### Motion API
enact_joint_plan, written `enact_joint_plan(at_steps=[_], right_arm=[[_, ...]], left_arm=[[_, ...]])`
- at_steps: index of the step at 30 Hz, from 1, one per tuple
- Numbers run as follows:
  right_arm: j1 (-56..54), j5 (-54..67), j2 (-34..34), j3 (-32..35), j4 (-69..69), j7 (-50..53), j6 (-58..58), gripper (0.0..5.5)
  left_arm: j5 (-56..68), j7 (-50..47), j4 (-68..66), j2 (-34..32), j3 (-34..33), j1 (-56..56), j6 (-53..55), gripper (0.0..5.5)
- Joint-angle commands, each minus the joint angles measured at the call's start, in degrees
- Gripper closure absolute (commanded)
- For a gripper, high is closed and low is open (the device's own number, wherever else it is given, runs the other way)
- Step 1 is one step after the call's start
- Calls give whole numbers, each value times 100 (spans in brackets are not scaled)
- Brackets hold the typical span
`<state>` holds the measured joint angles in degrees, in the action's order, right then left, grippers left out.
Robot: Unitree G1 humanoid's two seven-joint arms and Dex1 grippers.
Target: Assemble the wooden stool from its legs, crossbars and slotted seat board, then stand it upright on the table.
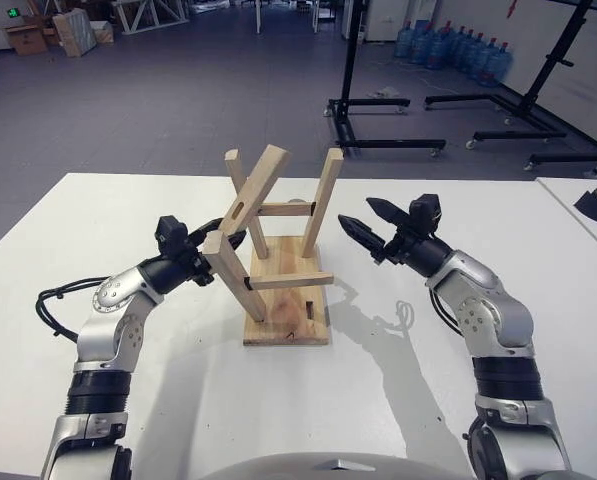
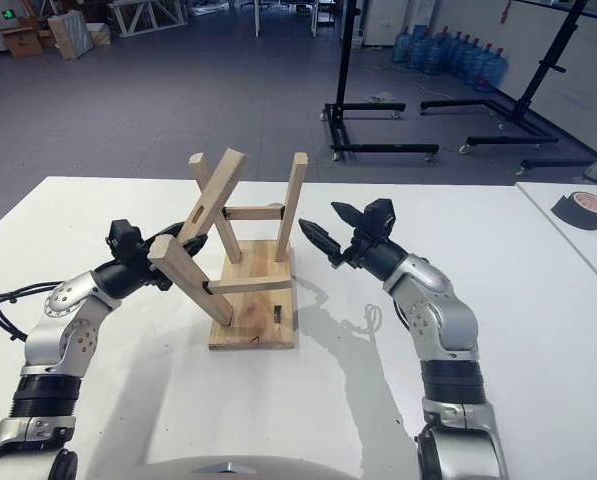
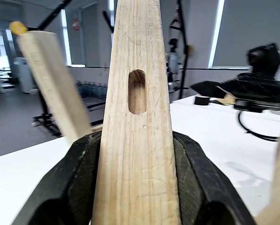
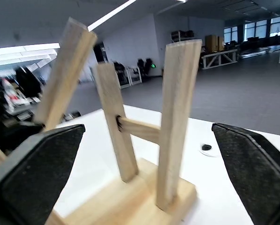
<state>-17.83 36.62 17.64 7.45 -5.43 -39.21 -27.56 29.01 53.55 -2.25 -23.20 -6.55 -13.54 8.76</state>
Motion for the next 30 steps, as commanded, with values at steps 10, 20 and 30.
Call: enact_joint_plan(at_steps=[10,20,30], right_arm=[[296,2679,-28,552,-1507,95,-1464,52],[1103,4125,369,482,-2242,-55,-1943,52],[1385,3644,398,-277,-1813,-400,-1933,52]], left_arm=[[3232,-339,2618,-631,-1324,39,1762,348],[4522,-779,3768,-1193,-63,1258,3412,348],[3496,-59,2876,-1048,732,1638,3307,348]])
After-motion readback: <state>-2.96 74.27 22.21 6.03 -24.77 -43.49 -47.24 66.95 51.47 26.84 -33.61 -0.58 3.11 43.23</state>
